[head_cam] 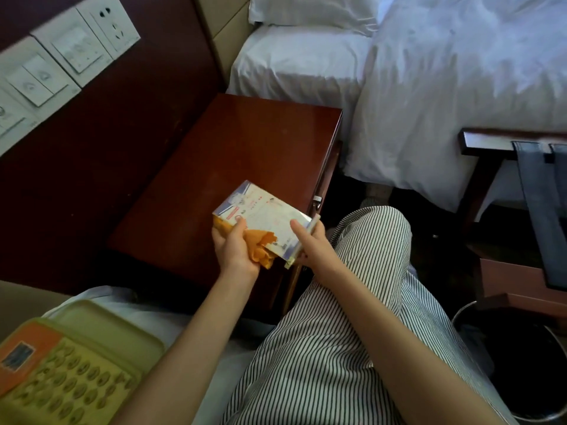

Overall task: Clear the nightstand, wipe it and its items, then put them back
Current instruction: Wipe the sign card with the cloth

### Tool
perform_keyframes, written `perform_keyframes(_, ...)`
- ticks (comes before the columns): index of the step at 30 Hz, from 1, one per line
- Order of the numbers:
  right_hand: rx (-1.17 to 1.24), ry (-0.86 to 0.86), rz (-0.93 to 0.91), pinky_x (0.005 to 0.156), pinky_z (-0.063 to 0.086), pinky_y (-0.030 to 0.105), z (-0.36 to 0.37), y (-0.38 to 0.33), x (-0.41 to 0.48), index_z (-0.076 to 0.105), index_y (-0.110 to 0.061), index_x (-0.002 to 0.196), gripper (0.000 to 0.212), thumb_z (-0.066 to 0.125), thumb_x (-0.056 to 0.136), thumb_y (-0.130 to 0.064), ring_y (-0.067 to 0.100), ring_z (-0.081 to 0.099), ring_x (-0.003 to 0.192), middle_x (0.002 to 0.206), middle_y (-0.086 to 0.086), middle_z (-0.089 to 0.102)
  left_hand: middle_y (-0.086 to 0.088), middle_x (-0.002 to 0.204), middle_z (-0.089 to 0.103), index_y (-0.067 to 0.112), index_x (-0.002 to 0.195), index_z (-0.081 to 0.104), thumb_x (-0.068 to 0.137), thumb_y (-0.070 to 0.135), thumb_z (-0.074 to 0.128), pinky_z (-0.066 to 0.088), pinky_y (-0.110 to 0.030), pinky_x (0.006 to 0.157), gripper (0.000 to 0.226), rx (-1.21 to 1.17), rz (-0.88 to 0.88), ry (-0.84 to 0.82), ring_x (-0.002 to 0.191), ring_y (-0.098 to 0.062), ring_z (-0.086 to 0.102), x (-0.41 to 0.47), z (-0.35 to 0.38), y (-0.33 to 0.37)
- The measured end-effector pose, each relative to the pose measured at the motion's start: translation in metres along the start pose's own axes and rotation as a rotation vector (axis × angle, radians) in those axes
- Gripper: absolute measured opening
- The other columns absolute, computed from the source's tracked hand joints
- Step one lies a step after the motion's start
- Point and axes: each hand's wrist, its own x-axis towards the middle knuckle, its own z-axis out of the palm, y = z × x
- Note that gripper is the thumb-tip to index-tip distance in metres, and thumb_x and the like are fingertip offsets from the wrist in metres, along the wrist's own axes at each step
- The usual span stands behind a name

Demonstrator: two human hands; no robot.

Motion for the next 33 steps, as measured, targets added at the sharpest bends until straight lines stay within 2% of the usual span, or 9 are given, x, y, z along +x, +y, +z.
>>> perform_keyframes(3,0.064,0.117,0.01,0.085,0.05,0.038,-0.002,0.001,0.006,0.028,-0.018,0.132,0.039,0.04,0.1,-0.034,0.018,0.058,0.102,0.12,0.0,0.053,-0.004,0.11,0.062,0.026,0.107,0.053,0.094,0.035,0.05,0.053,-0.04,0.086,0.015,0.307,0.128,-0.035,0.097,-0.021,0.063,-0.008,0.005,-0.001)
perform_keyframes(6,0.085,0.189,0.026,0.1,0.043,0.044,-0.005,-0.001,0.014,0.025,-0.017,0.14,0.043,0.033,0.101,-0.032,0.022,0.053,0.109,0.127,0.006,0.05,0.005,0.085,0.059,0.026,0.084,0.054,0.097,0.045,0.037,0.049,-0.038,0.081,0.029,0.556,0.482,-0.005,0.088,-0.02,0.06,-0.002,-0.006,0.026)
perform_keyframes(9,0.047,0.202,0.007,0.084,0.044,0.033,-0.004,-0.001,0.015,0.02,-0.016,0.144,0.045,0.03,0.102,-0.029,0.014,0.053,0.089,0.109,0.002,0.052,0.005,0.072,0.057,0.018,0.079,0.054,0.095,0.051,0.036,0.044,-0.031,0.059,0.04,1.329,0.779,-0.084,0.07,-0.018,0.058,0.002,-0.017,0.063)
perform_keyframes(11,0.011,0.195,0.001,0.076,0.04,0.028,-0.004,-0.001,0.015,0.022,-0.011,0.144,0.045,0.029,0.103,-0.028,0.013,0.051,0.085,0.11,0.005,0.05,0.004,0.069,0.059,0.017,0.075,0.056,0.094,0.051,0.037,0.043,-0.031,0.055,0.043,1.586,0.748,-0.21,0.064,-0.016,0.058,-0.003,-0.012,0.079)
perform_keyframes(18,-0.087,0.19,-0.022,0.087,0.044,0.033,-0.001,0.001,0.016,0.022,-0.01,0.141,0.045,0.029,0.103,-0.031,0.017,0.051,0.099,0.122,0.008,0.051,-0.002,0.087,0.068,0.01,0.09,0.068,0.095,0.048,0.041,0.046,-0.029,0.074,0.047,1.473,0.319,-0.595,0.084,-0.019,0.062,0.017,0.048,0.068)
perform_keyframes(22,-0.168,0.186,-0.024,0.094,0.047,0.039,-0.001,0.01,0.023,0.023,-0.013,0.134,0.04,0.032,0.101,-0.035,0.021,0.056,0.102,0.122,0.01,0.051,-0.006,0.124,0.053,0.021,0.127,0.044,0.094,0.05,0.039,0.046,-0.04,0.087,0.044,1.828,0.641,-0.378,0.109,-0.026,0.052,0.052,0.051,0.004)
perform_keyframes(26,-0.204,0.197,-0.041,0.092,0.05,0.046,-0.001,0.018,0.03,0.026,-0.025,0.122,0.027,0.034,0.1,-0.038,0.024,0.057,0.105,0.125,0.012,0.049,-0.015,0.116,0.052,0.015,0.108,0.048,0.086,0.043,0.05,0.038,-0.047,0.086,0.036,1.707,1.084,-0.142,0.106,-0.032,0.048,0.05,0.027,-0.025)
perform_keyframes(29,-0.205,0.194,-0.038,0.089,0.051,0.042,0.001,0.017,0.03,0.027,-0.024,0.125,0.028,0.033,0.1,-0.036,0.028,0.057,0.106,0.129,0.017,0.047,-0.007,0.119,0.056,0.015,0.112,0.056,0.092,0.048,0.038,0.033,-0.044,0.096,0.043,1.703,0.949,-0.302,0.113,-0.026,0.049,0.039,0.008,-0.04)
perform_keyframes(33,-0.186,0.21,-0.005,0.1,0.031,0.029,0.0,0.011,0.029,0.01,-0.015,0.149,0.052,0.021,0.103,-0.036,0.031,0.036,0.132,0.149,0.016,0.028,-0.01,0.137,0.049,0.013,0.133,0.049,0.094,0.039,0.03,0.03,-0.043,0.106,0.051,1.661,1.05,-0.58,0.127,-0.028,0.043,0.031,-0.018,-0.06)
